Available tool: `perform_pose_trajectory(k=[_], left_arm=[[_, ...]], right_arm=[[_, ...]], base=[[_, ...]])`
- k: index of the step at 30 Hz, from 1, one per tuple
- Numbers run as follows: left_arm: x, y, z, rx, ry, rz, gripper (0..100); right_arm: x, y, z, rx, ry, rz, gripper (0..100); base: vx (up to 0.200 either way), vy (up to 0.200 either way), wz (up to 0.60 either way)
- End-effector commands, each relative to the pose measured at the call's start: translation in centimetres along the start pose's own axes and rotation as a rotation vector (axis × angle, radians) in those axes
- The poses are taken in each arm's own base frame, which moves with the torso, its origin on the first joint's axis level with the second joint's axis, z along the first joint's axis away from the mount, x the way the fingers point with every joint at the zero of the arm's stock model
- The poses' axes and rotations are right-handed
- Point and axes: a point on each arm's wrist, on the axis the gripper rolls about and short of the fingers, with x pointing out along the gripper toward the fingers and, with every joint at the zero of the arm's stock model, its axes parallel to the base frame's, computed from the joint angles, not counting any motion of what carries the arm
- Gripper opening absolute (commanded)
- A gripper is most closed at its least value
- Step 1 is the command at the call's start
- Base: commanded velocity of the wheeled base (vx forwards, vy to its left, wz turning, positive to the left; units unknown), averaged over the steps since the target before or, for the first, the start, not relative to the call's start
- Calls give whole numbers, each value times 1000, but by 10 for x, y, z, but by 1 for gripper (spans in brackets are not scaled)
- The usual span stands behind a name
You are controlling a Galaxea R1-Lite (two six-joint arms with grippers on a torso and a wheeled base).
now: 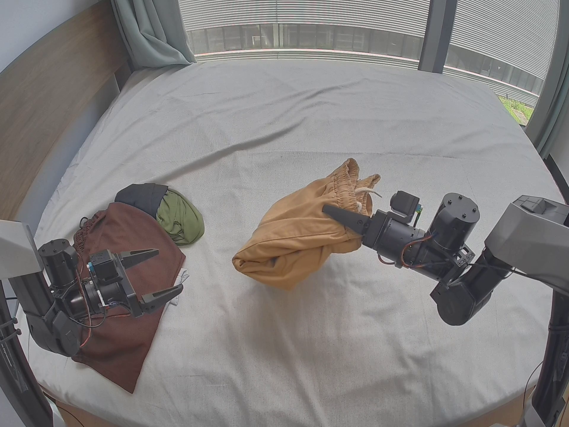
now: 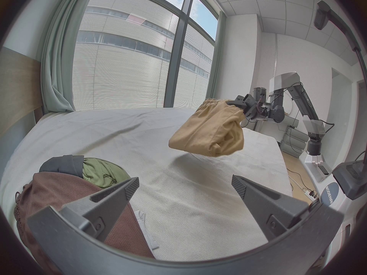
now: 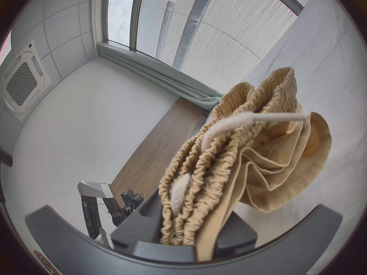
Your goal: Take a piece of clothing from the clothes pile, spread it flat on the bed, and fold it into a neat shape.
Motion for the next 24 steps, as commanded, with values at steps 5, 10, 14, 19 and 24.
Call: perform_pose_trajectory(k=[5, 10, 14, 19, 24], left_arm=[[0, 0, -2, -4, 4, -2, 100], [0, 0, -2, -4, 4, -2, 100], [1, 0, -2, -5, 5, -2, 100], [1, -3, -5, -18, 12, -18, 100], [1, -4, -4, -16, 8, -31, 100]], right_arm=[[21, -28, 11, -10, -21, -2, 0], [35, -37, 15, -17, -26, 16, 0], [44, -43, 19, -22, -27, 21, 0], [51, -61, 15, -27, -37, 18, 0], [51, -80, 1, -4, -16, -10, 0]], base=[[0, 0, 0], [0, 0, 0], [0, 0, 0], [0, 0, 0], [0, 0, 0]])
